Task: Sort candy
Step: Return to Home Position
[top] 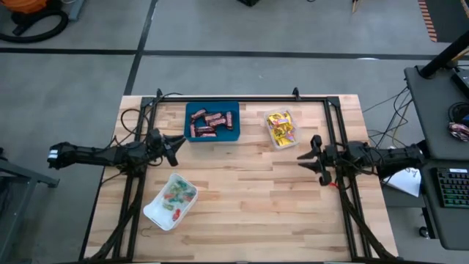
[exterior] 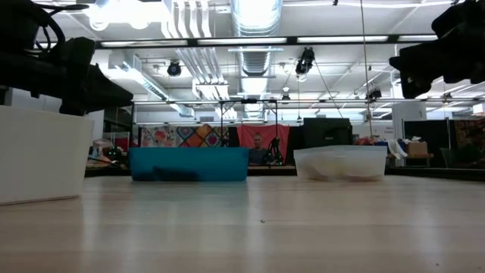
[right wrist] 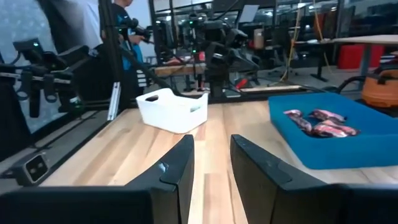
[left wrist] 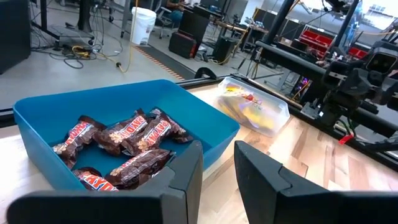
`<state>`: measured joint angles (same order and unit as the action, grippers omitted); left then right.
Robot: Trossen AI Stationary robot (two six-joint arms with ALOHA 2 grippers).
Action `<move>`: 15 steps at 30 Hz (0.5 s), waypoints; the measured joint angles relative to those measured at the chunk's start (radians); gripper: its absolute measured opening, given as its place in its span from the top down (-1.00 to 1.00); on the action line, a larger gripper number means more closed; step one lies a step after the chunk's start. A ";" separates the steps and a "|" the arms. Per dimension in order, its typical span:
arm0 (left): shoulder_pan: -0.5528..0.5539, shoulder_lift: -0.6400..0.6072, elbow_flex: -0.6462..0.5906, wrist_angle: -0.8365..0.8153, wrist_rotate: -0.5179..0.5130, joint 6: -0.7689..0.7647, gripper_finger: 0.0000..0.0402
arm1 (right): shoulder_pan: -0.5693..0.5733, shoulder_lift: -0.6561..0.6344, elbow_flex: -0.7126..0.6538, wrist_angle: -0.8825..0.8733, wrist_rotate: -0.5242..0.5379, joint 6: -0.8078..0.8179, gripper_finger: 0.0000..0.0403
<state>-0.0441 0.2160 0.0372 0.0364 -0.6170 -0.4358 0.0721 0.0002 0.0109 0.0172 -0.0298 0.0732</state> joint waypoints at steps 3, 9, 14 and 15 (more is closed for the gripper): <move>0.000 0.001 0.000 0.000 0.000 0.000 0.62 | -0.014 0.001 0.000 0.004 0.012 -0.003 0.50; 0.000 0.002 0.000 0.000 0.000 0.000 0.62 | -0.020 0.007 0.000 0.011 0.014 -0.005 0.48; 0.000 0.002 0.000 0.000 0.000 0.000 0.62 | -0.020 0.008 0.000 0.014 0.015 -0.005 0.51; 0.000 0.002 0.000 0.000 0.000 0.000 0.62 | -0.020 0.008 0.000 0.014 0.015 -0.005 0.52</move>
<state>-0.0441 0.2176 0.0372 0.0368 -0.6170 -0.4358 0.0517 0.0086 0.0105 0.0314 -0.0152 0.0681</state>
